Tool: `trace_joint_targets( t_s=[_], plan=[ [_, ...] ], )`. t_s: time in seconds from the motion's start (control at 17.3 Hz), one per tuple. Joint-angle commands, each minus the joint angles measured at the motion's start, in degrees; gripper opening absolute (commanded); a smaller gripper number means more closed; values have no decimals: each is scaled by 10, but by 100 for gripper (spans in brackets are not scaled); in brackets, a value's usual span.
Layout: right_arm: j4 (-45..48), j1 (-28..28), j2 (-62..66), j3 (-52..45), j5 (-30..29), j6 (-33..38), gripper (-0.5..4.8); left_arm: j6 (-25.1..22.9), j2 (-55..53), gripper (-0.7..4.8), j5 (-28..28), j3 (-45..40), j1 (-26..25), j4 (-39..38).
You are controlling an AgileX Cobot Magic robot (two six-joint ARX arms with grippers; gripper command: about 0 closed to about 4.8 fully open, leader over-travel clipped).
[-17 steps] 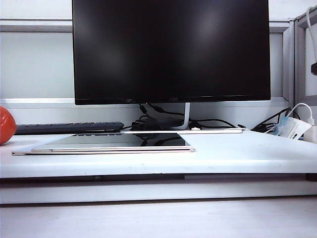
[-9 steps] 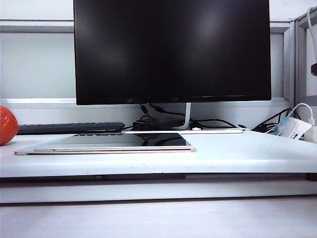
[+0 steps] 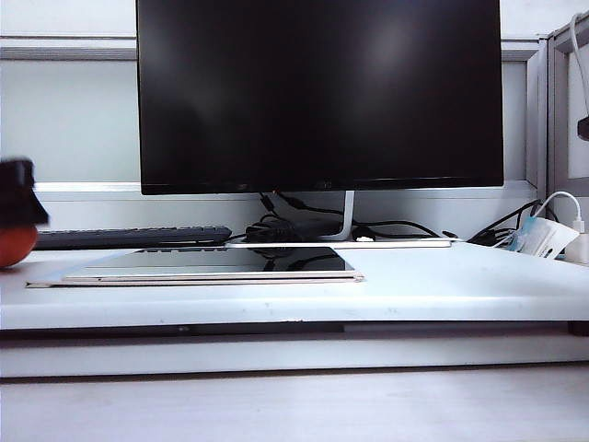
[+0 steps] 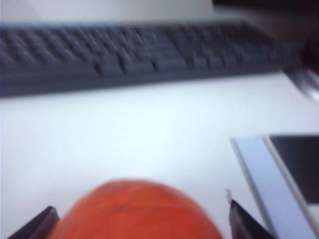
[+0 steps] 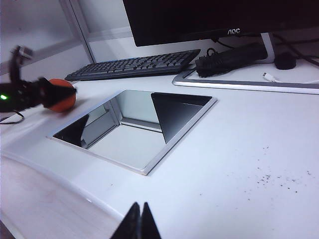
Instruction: Place the orange on the center of the mirror.
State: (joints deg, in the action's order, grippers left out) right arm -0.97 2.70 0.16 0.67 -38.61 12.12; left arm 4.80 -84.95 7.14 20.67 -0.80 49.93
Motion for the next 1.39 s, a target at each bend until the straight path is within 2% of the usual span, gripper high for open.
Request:
trace_joint_targets(
  t_s=[0.06, 0.12, 0.17, 0.29, 0.35, 0.4, 0.52, 0.63, 0.69, 0.75, 0.87, 0.98, 1.27, 1.39],
  plan=[
    [13, 0, 0, -4, -1, 1, 0, 6, -15, 22, 20, 6, 1, -9],
    [12, 0, 0, -4, -1, 1, 0, 12, -15, -7, 22, 6, 1, -6],
    [12, 0, 0, -4, -1, 1, 0, 63, -15, -5, 57, 6, 1, 18],
    [12, 0, 0, -4, -1, 1, 0, 143, -16, -6, 203, 10, 10, 98],
    [12, 0, 0, -4, -1, 1, 0, 140, -16, -5, 259, 18, 31, 131],
    [12, 0, 0, -4, -1, 1, 0, 121, -16, -6, 283, 32, 62, 135],
    [12, 0, 0, -4, 0, 1, 0, 21, -28, -6, 263, 84, 159, 83],
    [12, 0, 0, -4, -1, 1, 0, -29, -47, -5, 189, 123, 207, 43],
    [12, 0, 0, -4, 0, 1, 0, -30, -66, -6, 138, 146, 229, 13],
    [12, -1, 0, -4, 0, 1, 0, -26, -84, -6, 128, 162, 238, -4],
    [12, 0, 0, -4, 1, 1, 0, -27, -123, -6, 152, 184, 255, -16],
    [13, 0, 0, -4, -1, 1, 0, -26, -156, -5, 134, 186, 263, -14],
    [13, 0, 0, -4, -1, 1, 0, -13, -177, -4, 134, 186, 262, -30],
    [13, -1, 0, -4, -1, 1, 0, -14, -177, 25, 134, 186, 262, -32]
  ],
)
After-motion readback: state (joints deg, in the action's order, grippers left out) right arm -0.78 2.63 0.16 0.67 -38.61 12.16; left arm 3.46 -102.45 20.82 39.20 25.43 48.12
